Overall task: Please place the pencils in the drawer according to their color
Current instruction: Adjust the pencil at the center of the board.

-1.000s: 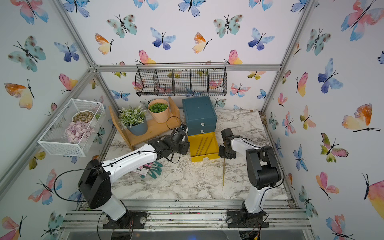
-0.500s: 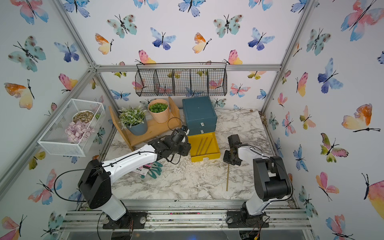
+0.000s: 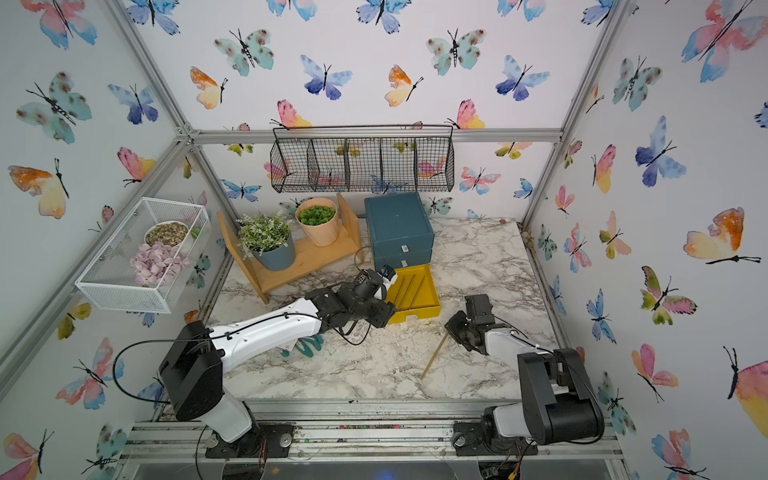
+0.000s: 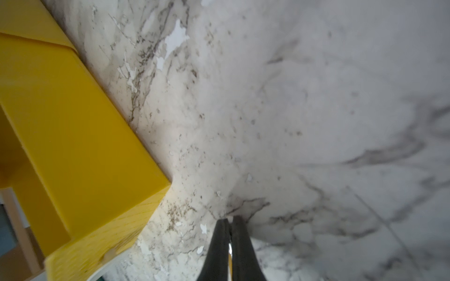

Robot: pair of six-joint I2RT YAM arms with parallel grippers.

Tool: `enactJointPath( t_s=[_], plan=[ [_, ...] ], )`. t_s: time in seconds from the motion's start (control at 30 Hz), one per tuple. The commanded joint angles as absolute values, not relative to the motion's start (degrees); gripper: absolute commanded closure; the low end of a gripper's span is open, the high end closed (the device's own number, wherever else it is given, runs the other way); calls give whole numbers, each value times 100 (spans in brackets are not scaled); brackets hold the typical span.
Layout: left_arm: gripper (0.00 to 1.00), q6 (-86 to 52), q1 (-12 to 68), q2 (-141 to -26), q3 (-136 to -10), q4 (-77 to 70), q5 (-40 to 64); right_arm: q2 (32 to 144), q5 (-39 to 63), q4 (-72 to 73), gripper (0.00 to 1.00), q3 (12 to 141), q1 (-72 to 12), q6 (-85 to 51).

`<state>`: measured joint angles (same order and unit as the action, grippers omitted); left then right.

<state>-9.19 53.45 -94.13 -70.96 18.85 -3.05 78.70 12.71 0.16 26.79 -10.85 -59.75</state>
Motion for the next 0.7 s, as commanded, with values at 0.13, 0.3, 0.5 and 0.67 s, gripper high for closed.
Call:
enactJointPath(
  t_s=[0.13, 0.3, 0.5, 0.67],
  plan=[
    [38, -681, 5687, -9194, -6663, 1450, 33, 7351, 1725, -161, 89, 1985, -1451, -7571],
    [38, -637, 5704, -9071, -6376, 1134, 99, 7357, 1667, 174, 88, 1862, -1939, -8056],
    [38, -655, 5713, -9199, -6402, 1181, -4, 7128, 1329, -242, 87, 2163, -2153, -7909],
    [39, -1087, 5808, -9538, -6957, 1579, -210, 6433, 237, -1584, 80, 2886, -2109, -7195]
  ],
)
